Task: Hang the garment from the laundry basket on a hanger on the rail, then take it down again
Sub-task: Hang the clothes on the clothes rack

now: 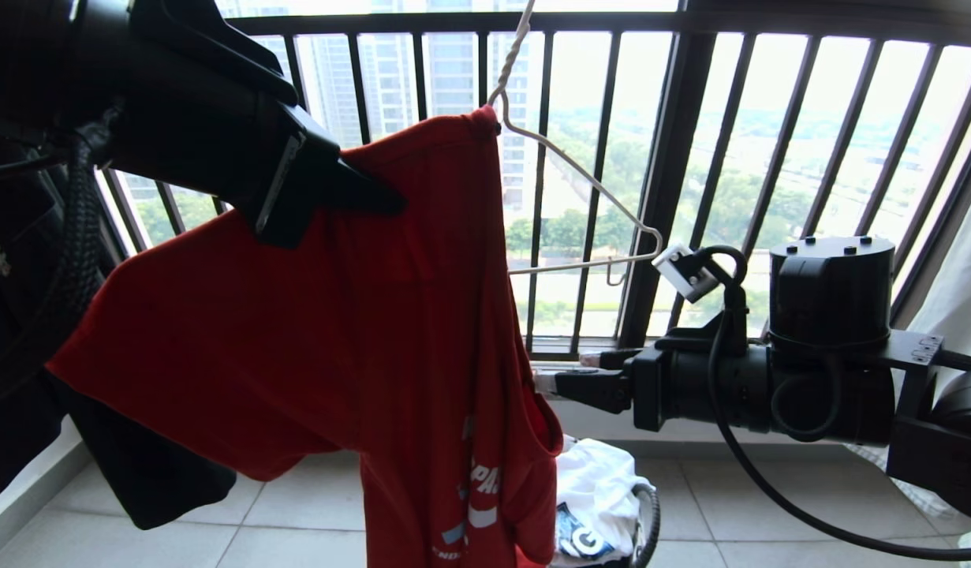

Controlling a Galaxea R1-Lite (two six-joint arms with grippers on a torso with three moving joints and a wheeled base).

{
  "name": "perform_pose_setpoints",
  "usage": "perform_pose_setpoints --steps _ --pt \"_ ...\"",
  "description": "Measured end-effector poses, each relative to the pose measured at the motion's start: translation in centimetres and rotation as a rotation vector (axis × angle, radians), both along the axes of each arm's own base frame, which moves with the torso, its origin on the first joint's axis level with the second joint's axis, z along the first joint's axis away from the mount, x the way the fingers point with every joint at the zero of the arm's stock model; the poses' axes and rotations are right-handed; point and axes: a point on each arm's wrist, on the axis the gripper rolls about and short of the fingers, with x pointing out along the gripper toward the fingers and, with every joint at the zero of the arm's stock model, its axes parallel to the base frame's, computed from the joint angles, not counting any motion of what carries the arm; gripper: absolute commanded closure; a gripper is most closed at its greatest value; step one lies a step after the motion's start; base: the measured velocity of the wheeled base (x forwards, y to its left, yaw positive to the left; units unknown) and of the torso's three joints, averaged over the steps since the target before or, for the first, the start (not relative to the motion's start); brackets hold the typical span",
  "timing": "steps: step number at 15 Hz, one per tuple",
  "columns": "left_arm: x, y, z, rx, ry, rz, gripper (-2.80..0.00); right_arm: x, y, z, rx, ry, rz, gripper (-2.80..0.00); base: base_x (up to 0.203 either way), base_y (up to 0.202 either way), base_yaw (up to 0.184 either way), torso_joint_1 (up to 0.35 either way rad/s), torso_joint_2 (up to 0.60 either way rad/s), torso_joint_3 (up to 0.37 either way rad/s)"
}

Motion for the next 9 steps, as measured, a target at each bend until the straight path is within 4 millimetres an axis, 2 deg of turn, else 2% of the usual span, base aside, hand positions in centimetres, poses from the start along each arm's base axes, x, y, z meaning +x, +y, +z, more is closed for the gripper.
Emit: perform_pose_setpoints --steps 9 --pt "0.0 0.0 0.0 0.000 0.000 0.000 0.00 0.6 1.1 -1.4 -0.021 0.045 0.016 -2.80 0.000 0.000 0.000 0.000 0.00 0.000"
